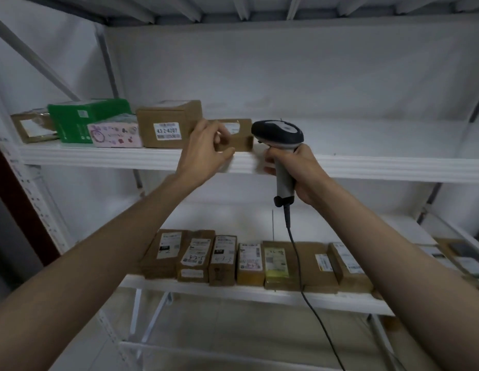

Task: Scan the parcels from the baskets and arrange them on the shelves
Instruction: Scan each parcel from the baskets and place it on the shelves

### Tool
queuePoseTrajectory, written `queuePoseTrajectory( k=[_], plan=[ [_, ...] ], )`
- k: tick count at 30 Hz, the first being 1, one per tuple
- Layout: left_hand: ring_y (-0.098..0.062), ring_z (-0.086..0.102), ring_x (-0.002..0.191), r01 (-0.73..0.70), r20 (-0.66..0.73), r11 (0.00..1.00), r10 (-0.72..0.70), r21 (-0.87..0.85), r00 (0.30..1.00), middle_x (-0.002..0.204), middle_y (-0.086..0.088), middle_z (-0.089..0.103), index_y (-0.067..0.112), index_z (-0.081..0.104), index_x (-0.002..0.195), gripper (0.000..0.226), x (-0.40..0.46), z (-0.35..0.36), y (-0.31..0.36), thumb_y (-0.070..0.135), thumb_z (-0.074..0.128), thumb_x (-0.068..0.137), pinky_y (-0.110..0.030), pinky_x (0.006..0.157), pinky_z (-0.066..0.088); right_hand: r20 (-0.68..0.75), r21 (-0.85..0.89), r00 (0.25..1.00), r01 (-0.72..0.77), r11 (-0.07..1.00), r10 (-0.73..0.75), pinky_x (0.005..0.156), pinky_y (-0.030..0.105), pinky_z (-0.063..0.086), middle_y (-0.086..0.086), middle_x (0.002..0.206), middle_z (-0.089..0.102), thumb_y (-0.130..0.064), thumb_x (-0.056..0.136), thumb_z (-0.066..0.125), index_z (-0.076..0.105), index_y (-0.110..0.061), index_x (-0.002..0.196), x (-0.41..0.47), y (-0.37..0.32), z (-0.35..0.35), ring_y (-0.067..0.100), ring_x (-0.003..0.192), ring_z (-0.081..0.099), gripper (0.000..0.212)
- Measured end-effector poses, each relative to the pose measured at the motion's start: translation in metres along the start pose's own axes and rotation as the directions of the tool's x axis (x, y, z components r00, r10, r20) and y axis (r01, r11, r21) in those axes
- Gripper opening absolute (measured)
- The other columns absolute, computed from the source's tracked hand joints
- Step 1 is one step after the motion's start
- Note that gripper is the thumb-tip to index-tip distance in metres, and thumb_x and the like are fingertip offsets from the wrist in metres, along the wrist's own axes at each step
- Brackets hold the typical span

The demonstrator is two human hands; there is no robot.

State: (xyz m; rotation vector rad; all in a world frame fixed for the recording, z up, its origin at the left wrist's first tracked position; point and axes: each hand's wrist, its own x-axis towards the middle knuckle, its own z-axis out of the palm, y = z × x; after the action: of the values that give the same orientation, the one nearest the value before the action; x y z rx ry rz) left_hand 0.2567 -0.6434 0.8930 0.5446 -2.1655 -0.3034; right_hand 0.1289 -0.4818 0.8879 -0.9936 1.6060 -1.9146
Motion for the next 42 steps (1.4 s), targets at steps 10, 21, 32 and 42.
queuePoseTrajectory(
  k=[10, 21, 32, 42],
  plan=[
    [-0.014, 0.052, 0.067, -0.179, 0.194, 0.939, 0.242, -0.294, 0.951, 0.085, 0.0, 0.055, 0.018, 0.061, 0.101, 0.016, -0.102, 0.118, 0.04, 0.02, 0.071, 0.09, -0.034, 0.065, 0.051, -0.252, 0.048, 0.948, -0.19, 0.981, 0.196, 0.079, 0.04, 0.063, 0.013, 0.089, 0.062, 0.004, 0.09, 0.065, 0.064, 0.005, 0.12, -0.109, 0.068, -0.088, 0.025, 0.08, 0.061, 0.03],
    [-0.017, 0.063, 0.08, 0.007, 0.797, 0.924, 0.325, -0.382, 0.509, 0.092, 0.002, 0.062, 0.021, 0.065, 0.106, 0.022, -0.283, 0.237, 0.147, 0.019, 0.074, 0.085, -0.042, 0.076, 0.057, -0.6, 0.205, 0.663, -0.414, 0.887, 0.448, 0.084, 0.043, 0.06, 0.012, 0.088, 0.068, 0.002, 0.089, 0.067, 0.068, -0.007, 0.105, -0.322, 0.167, -0.2, 0.023, 0.074, 0.065, 0.019],
    [-0.009, 0.065, 0.077, -0.057, 0.89, 0.891, 0.453, -0.45, 0.058, 0.082, 0.01, 0.069, 0.032, 0.063, 0.092, 0.014, -0.488, 0.237, 0.279, 0.024, 0.073, 0.086, -0.032, 0.075, 0.056, -0.809, 0.391, 0.237, -0.465, 0.794, 0.537, 0.066, 0.033, 0.06, 0.013, 0.083, 0.069, 0.0, 0.088, 0.067, 0.066, -0.006, 0.104, -0.592, 0.185, -0.239, 0.021, 0.07, 0.065, 0.017],
    [-0.008, 0.062, 0.077, -0.125, 0.797, 0.788, 0.587, -0.603, -0.143, 0.079, 0.012, 0.065, 0.03, 0.063, 0.096, 0.014, -0.606, 0.228, 0.386, 0.026, 0.073, 0.088, -0.031, 0.073, 0.052, -0.844, 0.526, -0.09, -0.336, 0.781, 0.53, 0.063, 0.032, 0.056, 0.01, 0.076, 0.062, 0.002, 0.09, 0.062, 0.063, -0.006, 0.096, -0.753, 0.175, -0.234, 0.018, 0.065, 0.06, 0.01]
  ],
)
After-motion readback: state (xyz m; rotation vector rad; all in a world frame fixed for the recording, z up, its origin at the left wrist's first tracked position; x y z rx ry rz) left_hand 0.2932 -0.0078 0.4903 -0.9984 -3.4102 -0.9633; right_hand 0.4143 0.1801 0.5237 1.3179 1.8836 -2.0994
